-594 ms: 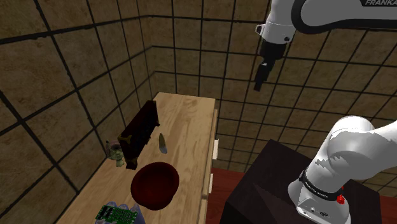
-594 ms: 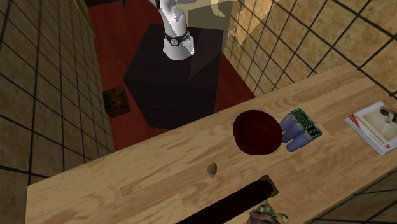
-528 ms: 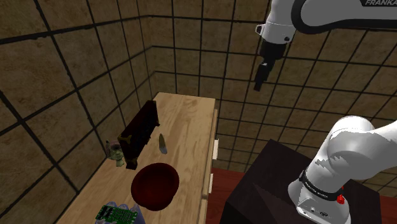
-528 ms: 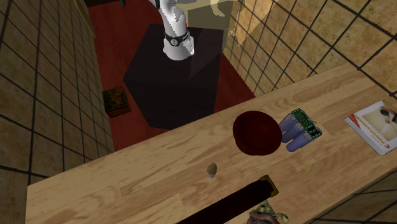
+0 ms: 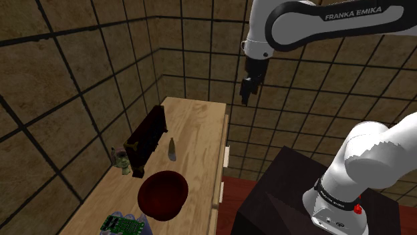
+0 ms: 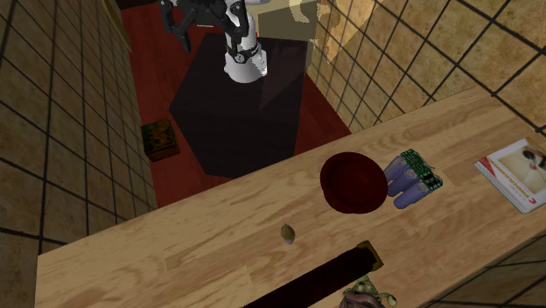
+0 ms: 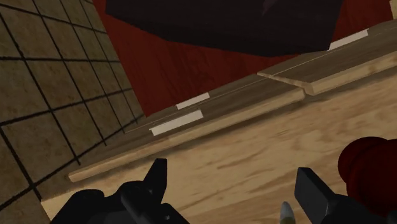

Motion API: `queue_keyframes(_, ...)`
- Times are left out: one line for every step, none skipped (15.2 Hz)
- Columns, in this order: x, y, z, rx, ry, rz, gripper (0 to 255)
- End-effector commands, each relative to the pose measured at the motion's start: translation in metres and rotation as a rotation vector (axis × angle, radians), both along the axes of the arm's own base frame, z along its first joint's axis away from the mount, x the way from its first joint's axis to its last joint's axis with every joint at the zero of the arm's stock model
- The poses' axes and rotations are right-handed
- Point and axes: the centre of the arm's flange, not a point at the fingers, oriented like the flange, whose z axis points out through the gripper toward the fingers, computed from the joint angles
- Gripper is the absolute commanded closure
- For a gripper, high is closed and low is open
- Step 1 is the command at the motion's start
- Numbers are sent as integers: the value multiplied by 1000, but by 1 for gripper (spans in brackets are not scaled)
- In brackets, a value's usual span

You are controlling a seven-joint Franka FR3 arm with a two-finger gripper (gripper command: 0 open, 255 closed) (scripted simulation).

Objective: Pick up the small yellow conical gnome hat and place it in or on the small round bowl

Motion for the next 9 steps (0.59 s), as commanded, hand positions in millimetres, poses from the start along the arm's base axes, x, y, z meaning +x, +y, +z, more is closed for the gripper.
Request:
queue_keyframes(20, 16, -11, 7, 14, -5, 0)
queue_keyframes(30, 22, -17, 10, 21, -7, 0)
queue_keyframes(40, 29, -24, 13, 28, -10, 0)
queue_keyframes(51, 35, -31, 15, 35, -12, 0)
queue_keyframes(61, 42, -38, 18, 42, -15, 0)
queue_keyframes(71, 48, -45, 21, 49, -17, 0)
queue_keyframes(81, 54, -52, 24, 56, -19, 0)
queue_keyframes(91, 61, -59, 27, 63, -22, 0)
queue_keyframes(100, 67, -66, 30, 69, -24, 0)
